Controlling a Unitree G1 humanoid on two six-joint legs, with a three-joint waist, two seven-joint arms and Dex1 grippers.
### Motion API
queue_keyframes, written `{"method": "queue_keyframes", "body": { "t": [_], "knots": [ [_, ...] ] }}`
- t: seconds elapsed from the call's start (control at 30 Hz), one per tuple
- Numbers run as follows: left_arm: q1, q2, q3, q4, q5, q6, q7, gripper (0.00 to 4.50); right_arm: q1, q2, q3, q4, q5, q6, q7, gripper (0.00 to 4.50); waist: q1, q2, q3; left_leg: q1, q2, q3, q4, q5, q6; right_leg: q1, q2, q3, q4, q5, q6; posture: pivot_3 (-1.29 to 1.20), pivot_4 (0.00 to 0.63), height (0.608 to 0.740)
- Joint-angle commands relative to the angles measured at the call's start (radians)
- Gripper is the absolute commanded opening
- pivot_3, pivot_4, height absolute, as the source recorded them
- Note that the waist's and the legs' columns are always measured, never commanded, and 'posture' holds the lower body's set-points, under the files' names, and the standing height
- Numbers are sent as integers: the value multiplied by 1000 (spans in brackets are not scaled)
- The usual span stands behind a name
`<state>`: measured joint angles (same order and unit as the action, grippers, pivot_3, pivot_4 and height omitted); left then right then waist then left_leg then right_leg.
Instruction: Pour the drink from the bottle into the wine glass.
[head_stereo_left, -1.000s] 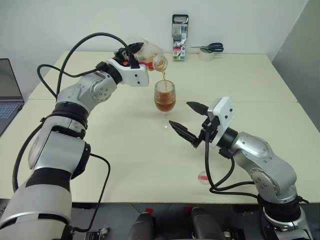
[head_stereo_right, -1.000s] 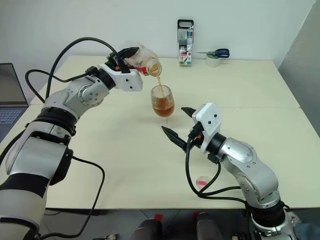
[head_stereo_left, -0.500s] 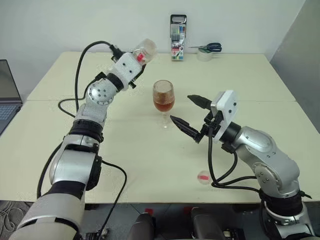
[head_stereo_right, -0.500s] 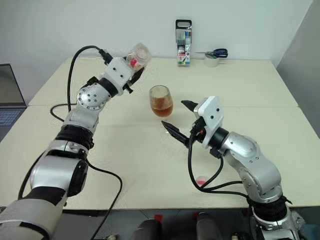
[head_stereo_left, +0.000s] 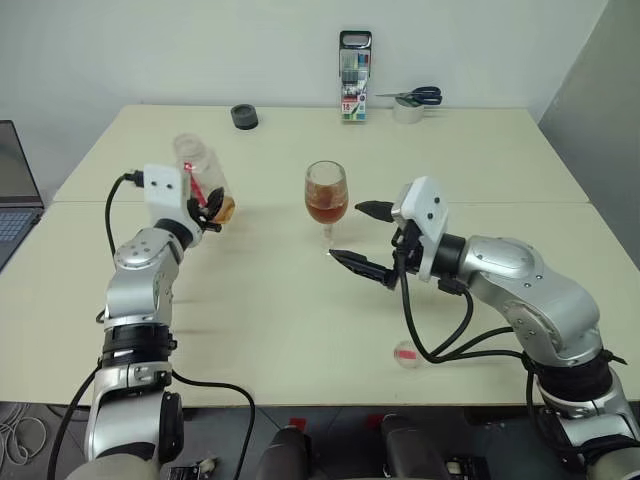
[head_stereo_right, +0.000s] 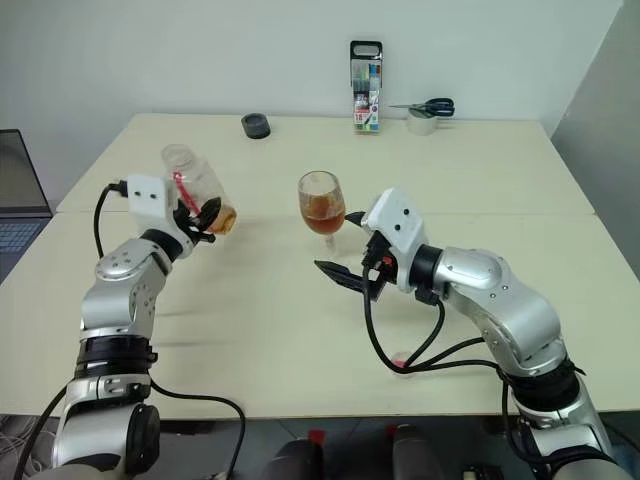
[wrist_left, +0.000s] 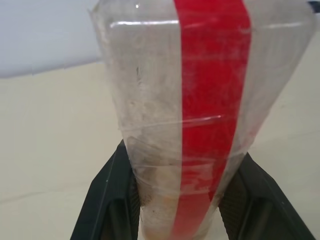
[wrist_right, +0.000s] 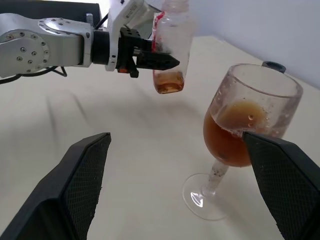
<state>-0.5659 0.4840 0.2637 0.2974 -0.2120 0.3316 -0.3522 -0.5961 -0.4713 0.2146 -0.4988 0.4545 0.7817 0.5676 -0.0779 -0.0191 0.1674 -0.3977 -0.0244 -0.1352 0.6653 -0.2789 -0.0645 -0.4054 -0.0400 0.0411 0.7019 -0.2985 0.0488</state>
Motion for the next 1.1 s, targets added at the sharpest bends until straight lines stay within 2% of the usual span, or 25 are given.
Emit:
{"method": "queue_keyframes", "body": {
  "t": [0.03, 0.2, 0.47, 0.5, 0.7, 0.87, 1.1],
  "knots": [
    [16, -8, 29, -35, -33, 16, 9, 1660, -42, 16, 15, 6, -19, -13, 8, 4500, 1, 0, 0, 0, 0, 0, 0, 0, 0, 0, 0, 0, 0, 0, 0, 0, 150, 740],
    [46, -16, 31, -1, -52, 1, -14, 1660, -68, 33, 25, 22, -29, -14, 9, 4500, 4, -1, -1, 0, 0, 0, 0, 0, 0, 0, 0, 0, 0, 0, 0, 0, 150, 740],
    [75, -15, 19, -10, -58, -35, -48, 4318, -61, 47, 21, 9, -40, 3, 0, 4500, 6, -1, -1, 0, 0, 0, -1, 0, 0, 0, 0, 0, -1, 0, 0, 0, 150, 740],
    [78, -15, 19, -11, -58, -37, -48, 4472, -59, 47, 20, 6, -40, 5, -1, 4500, 6, -1, -1, 0, 0, 0, -1, 0, 0, 0, 0, 0, -1, 0, 0, 0, 150, 740],
    [109, -10, 3, -30, -36, -71, -54, 4472, -27, 30, 22, 0, -55, -1, 0, 4500, 10, -1, -1, 0, 0, 0, -1, 0, 0, 0, 0, 0, -1, 0, 0, 0, 150, 740],
    [147, -4, -2, -56, -15, -115, -52, 4472, 61, -12, 51, 22, -196, -148, -33, 4500, 17, -1, -1, 0, 0, 1, -1, 0, 0, 0, 0, 0, -2, 0, 0, 0, 150, 740],
    [283, -17, -5, -250, -16, -58, -17, 4472, 315, 87, -14, 80, -285, -391, -152, 4500, 21, -2, -2, 0, 1, 1, -2, 0, 0, 0, 0, 1, -3, 0, 0, 0, 150, 740]
  ]
}}
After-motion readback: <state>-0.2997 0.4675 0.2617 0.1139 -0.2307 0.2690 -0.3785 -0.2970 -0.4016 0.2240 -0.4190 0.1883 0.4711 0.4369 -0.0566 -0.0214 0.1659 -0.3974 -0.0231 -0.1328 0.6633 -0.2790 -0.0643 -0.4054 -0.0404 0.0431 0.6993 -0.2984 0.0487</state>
